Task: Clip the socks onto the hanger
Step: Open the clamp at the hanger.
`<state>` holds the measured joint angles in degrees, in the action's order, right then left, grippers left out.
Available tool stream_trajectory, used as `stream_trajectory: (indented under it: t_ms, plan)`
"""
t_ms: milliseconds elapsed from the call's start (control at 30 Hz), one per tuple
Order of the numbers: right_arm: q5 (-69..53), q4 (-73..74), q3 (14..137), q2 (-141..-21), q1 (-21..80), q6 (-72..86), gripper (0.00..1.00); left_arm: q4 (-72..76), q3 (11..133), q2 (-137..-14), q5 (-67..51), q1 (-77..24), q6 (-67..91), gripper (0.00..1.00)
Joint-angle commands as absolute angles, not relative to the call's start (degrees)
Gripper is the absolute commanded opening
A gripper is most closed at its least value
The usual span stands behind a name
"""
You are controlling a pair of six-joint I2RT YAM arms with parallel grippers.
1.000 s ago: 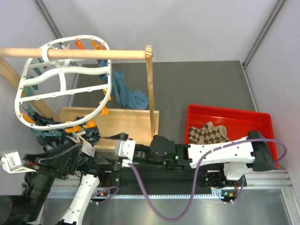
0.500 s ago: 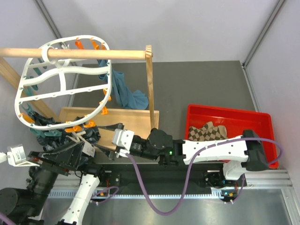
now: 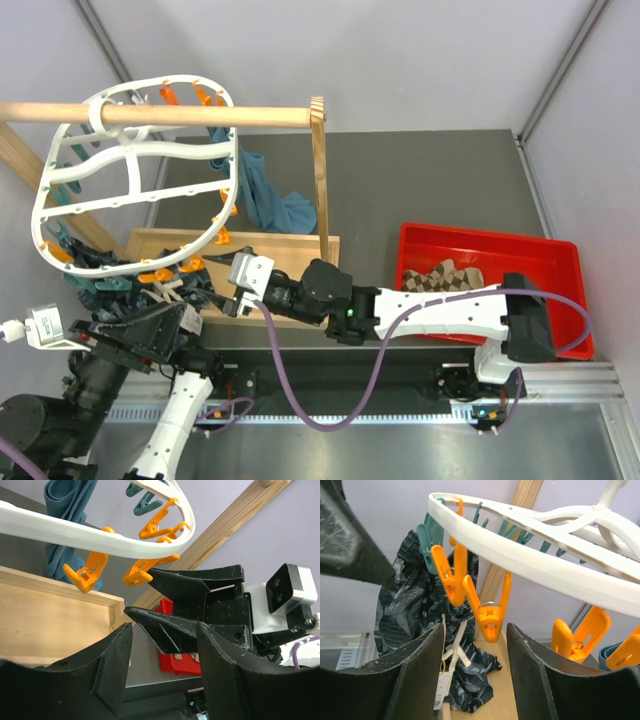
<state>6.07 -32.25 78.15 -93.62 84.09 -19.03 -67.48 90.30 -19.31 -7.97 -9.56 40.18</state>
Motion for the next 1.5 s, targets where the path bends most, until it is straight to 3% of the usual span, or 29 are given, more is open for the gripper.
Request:
stream_trajectory:
  t_ms: [0,233,833,933,1200,1467]
  plan:
    - [4.6,-35.5,81.8,-94.8,83.0,-17.2,0.52,-64.6,90.1,-21.0,-9.0,-9.8,40.3,0.59]
    - [4.0,-35.4,83.7,-96.5,81.9,-15.6,0.52,-63.6,89.3,-19.1,-6.9,-9.8,41.7,0.59]
    - [3.3,-36.4,83.8,-97.1,81.0,-12.4,0.39,-59.7,87.9,-19.0,-9.3,-9.8,42.9,0.59]
    - [3.0,-36.4,83.9,-97.0,81.1,-12.0,0.35,-58.7,87.4,-19.2,-9.5,-9.8,43.7,0.59]
    - [1.1,-33.4,84.2,-95.1,80.9,-9.1,0.13,-57.6,86.5,-18.6,-10.1,-9.8,43.1,0.6]
    - [0.6,-16.8,90.3,-93.4,80.9,-0.4,0.0,-56.5,86.2,-17.9,-9.5,-9.8,42.0,0.61]
